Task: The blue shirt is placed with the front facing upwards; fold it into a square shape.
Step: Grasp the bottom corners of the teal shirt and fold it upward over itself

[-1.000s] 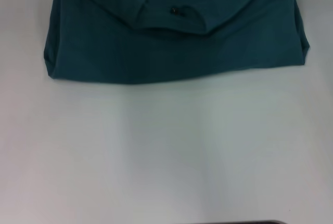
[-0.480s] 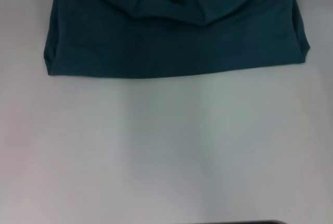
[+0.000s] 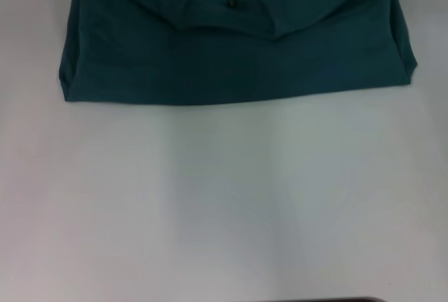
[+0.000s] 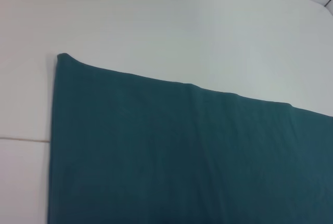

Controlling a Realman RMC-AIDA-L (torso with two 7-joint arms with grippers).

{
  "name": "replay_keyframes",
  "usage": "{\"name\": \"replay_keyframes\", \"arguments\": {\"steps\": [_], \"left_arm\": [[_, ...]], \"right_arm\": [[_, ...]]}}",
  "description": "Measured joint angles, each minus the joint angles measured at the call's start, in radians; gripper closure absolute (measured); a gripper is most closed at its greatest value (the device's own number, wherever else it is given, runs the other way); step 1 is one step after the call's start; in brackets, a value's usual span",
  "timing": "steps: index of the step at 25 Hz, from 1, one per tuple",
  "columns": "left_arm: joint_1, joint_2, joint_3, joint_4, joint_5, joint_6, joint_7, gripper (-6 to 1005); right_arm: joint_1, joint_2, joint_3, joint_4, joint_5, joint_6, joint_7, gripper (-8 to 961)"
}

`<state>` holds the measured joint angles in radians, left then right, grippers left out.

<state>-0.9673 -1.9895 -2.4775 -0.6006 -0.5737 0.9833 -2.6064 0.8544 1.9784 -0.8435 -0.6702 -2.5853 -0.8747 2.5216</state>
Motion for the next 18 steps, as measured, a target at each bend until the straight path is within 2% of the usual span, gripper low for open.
{"name": "replay_keyframes", "arguments": {"steps": [6, 11, 14, 18], "left_arm": [[0.014, -0.005, -0.009, 0.001, 0.001, -0.019, -0.017, 884], [0.032, -0.005, -0.012, -0.003, 0.0, -0.016, -0.035, 824], [0.039, -0.002, -0.012, -0.005, 0.0, -0.011, -0.038, 565], [0.065, 0.002, -0.02, -0.033, -0.012, 0.018, -0.048, 489]], "right_arm": [[0.0, -0.011, -0.008, 0.021, -0.001, 0.018, 0.019, 907], [-0.003, -0.026, -0.006, 0.035, -0.001, 0.024, 0.023, 700], [-0.003, -0.032, -0.002, 0.037, -0.001, 0.015, 0.023, 588], [-0.009, -0.037, 0.02, 0.024, 0.01, -0.044, 0.017, 433]]}}
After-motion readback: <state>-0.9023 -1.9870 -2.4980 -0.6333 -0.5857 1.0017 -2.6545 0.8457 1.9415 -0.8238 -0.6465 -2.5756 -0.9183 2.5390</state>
